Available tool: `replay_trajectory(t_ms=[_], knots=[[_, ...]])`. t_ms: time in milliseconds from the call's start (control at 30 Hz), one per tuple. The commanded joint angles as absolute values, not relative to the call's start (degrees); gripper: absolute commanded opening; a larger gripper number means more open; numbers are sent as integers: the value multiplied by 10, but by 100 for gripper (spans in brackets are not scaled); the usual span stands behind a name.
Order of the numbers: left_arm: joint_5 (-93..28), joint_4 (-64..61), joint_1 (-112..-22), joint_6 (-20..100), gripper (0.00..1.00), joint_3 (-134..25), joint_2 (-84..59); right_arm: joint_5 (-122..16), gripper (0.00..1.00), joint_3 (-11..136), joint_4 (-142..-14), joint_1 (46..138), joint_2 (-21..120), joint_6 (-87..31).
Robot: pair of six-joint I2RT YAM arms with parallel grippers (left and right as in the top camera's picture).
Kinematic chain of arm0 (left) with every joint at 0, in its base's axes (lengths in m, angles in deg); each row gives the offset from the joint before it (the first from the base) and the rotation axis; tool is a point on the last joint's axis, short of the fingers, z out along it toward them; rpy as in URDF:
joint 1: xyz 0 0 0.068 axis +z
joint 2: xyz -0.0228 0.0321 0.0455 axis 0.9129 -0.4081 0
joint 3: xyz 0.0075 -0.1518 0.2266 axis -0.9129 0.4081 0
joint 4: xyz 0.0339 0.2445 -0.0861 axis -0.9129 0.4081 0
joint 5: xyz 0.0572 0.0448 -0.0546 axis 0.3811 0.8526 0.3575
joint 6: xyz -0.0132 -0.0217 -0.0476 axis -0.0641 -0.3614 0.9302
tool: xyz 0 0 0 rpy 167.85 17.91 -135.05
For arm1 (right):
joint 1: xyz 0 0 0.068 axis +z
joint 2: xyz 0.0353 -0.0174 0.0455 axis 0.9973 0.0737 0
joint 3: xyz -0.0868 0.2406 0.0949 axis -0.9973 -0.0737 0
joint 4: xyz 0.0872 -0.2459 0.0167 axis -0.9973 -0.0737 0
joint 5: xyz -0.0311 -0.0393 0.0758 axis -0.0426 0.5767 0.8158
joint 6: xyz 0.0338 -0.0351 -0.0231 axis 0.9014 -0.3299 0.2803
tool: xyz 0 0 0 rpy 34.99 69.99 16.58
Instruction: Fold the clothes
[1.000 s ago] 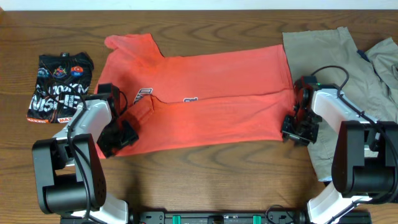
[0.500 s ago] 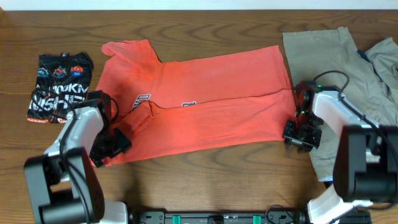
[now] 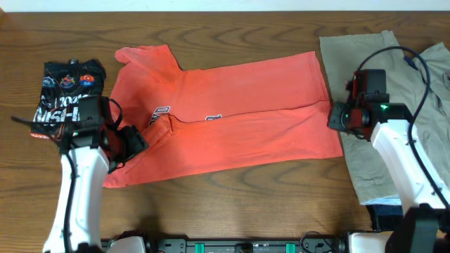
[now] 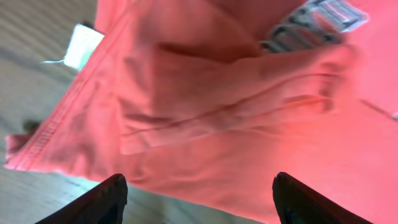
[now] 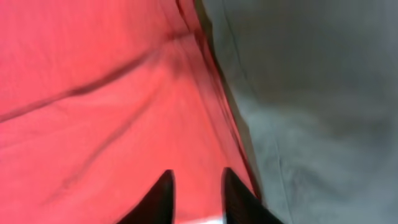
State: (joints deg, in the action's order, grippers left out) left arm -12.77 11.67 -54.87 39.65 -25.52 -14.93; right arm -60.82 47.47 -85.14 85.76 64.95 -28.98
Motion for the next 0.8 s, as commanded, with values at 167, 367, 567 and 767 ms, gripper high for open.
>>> replay_trajectory(t_ms=[167,367,567,767], knots=[[-167,125,-547,387,78,-255,-127,-618,17,479,-716,808,788,-370],[-167,131,-547,387,78,-255,-127,-699,7,479,-661,742,880,-342],[-167,131,-547,387,78,-255,-127,-786,6,483,-690,641,879,-205],[-167,130,-547,387,78,-255,-127,-600,16,485,-662,577,821,-232]])
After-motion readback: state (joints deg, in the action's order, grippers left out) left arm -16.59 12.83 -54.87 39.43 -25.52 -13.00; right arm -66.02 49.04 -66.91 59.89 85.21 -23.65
